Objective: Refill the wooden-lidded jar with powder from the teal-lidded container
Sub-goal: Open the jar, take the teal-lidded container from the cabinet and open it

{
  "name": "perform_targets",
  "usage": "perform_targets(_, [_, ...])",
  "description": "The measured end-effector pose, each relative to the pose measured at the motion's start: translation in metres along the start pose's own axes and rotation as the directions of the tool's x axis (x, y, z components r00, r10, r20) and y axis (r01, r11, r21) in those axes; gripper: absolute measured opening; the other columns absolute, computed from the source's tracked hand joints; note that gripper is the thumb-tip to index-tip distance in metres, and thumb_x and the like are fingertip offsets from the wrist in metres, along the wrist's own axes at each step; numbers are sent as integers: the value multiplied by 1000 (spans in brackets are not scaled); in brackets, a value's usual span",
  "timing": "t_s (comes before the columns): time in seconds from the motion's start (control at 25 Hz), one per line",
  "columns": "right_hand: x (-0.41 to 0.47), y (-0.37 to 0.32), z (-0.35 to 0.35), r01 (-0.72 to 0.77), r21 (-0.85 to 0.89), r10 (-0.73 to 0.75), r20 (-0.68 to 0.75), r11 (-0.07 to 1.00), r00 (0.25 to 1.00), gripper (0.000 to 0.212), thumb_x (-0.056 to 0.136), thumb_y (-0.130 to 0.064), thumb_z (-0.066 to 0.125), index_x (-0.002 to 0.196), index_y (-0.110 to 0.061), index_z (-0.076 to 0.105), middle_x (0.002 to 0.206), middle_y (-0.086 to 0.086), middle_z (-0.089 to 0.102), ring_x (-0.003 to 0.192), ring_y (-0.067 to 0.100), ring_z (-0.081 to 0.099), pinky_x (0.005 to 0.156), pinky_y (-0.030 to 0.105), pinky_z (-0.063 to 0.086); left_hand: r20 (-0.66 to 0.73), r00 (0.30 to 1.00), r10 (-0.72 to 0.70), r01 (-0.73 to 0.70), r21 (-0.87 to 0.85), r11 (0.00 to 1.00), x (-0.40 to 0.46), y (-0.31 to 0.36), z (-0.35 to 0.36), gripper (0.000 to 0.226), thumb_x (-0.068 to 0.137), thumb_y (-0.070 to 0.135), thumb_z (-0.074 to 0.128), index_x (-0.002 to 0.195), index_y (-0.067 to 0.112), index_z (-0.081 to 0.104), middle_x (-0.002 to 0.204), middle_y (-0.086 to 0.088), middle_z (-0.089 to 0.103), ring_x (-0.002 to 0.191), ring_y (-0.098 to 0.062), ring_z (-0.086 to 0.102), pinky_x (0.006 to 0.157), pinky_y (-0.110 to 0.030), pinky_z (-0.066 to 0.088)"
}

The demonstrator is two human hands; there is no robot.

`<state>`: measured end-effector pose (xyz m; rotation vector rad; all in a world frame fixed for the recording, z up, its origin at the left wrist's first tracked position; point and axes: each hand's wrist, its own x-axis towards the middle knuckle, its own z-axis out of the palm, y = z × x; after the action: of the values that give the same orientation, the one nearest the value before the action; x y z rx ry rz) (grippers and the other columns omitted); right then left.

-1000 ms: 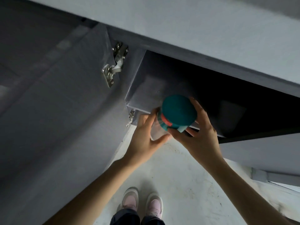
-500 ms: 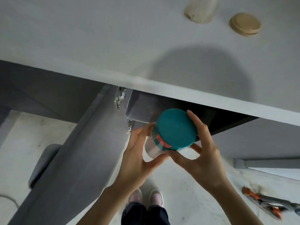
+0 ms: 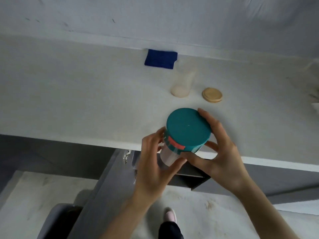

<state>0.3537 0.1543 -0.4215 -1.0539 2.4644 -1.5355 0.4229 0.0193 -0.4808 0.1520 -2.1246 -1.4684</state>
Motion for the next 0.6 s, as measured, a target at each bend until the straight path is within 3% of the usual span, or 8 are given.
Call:
perform_targets(0.12, [33, 4, -18, 17, -20, -18, -9, 1000, 1000, 82, 61, -37, 72, 129, -35, 27, 122, -27, 37, 114, -12, 39, 83, 1, 40, 5, 999, 51, -51, 25, 998, 40, 6, 11, 66, 70, 64, 55, 124, 34, 31, 122, 22, 37, 115, 0, 44, 85, -4, 42])
perform_targets(0.24, [68, 19, -39, 21, -7, -21, 7, 1000, 1000, 84, 62, -35, 74, 132, -28, 29, 123, -27, 37, 115, -8, 40, 88, 8, 44, 20, 999, 40, -40, 27, 999, 79, 8, 28, 63, 66, 62, 59, 118, 37, 34, 119, 24, 37, 112, 6, 44, 82, -1, 40])
perform_targets(0.6, [152, 86, -77, -20, -71, 29, 128, 997, 991, 84, 64, -22, 78, 130, -35, 28, 126, -9, 44, 116, 4, 43, 88, 4, 40, 41, 987, -155, 156, -8, 988, 158, -16, 82, 59, 63, 36, 77, 101, 46, 33, 110, 27, 38, 105, 17, 42, 78, 2, 39])
